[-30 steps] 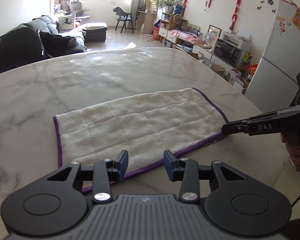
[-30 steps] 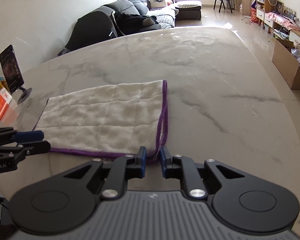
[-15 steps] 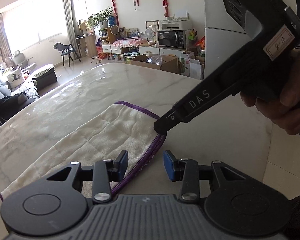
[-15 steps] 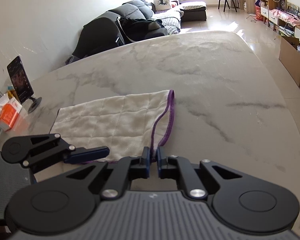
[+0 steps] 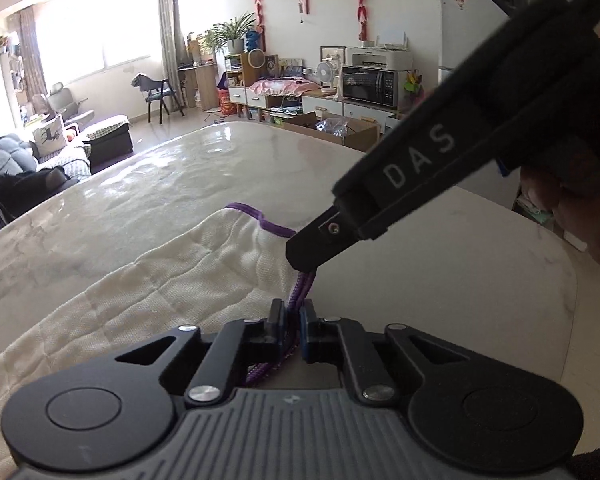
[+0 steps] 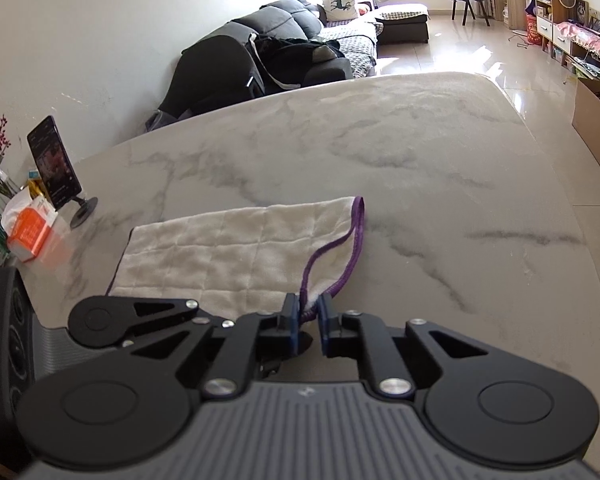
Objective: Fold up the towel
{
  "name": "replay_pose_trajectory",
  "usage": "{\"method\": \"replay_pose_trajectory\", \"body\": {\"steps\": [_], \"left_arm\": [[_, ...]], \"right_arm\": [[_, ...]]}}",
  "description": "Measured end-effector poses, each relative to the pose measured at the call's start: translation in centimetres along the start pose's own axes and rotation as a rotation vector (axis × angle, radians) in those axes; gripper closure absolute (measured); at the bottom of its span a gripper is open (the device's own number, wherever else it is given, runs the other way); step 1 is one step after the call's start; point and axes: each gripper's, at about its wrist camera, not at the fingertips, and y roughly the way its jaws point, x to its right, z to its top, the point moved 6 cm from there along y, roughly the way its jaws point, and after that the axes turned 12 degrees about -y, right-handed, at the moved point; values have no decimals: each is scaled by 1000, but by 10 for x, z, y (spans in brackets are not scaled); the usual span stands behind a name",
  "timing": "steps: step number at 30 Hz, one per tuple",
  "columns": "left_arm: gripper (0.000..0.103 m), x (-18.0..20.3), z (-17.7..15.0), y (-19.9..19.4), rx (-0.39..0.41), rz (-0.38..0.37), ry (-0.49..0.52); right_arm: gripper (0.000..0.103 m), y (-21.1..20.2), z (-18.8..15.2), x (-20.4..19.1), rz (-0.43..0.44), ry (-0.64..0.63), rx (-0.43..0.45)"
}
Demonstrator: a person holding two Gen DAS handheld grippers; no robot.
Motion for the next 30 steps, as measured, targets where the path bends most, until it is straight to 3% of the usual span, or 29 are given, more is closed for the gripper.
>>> {"method": "replay_pose_trajectory", "body": {"steps": [1,3,8,10,14,20,30], "left_arm": [[99,-4,2,1,-2,-5,-31],[99,-12,4,1,7,-2,-89],[99,-31,11,-11,71,-23,-229],[99,-38,17,-17,91,-41,-282],[99,-51,33,-32,137,-36,-377],[99,-66,48,-49,175,1,-443],[99,-69,36,-73,189,58,-475]], "right_arm": [[84,-1,2,2,-3,2,3],[69,-2,6,6,-7,12,12],[57,-2,18,26,-28,75,30],[56,2,23,36,-54,104,32],[56,9,28,38,-104,43,21],[54,27,32,27,-66,12,2],[43,49,58,15,-17,14,4]]}}
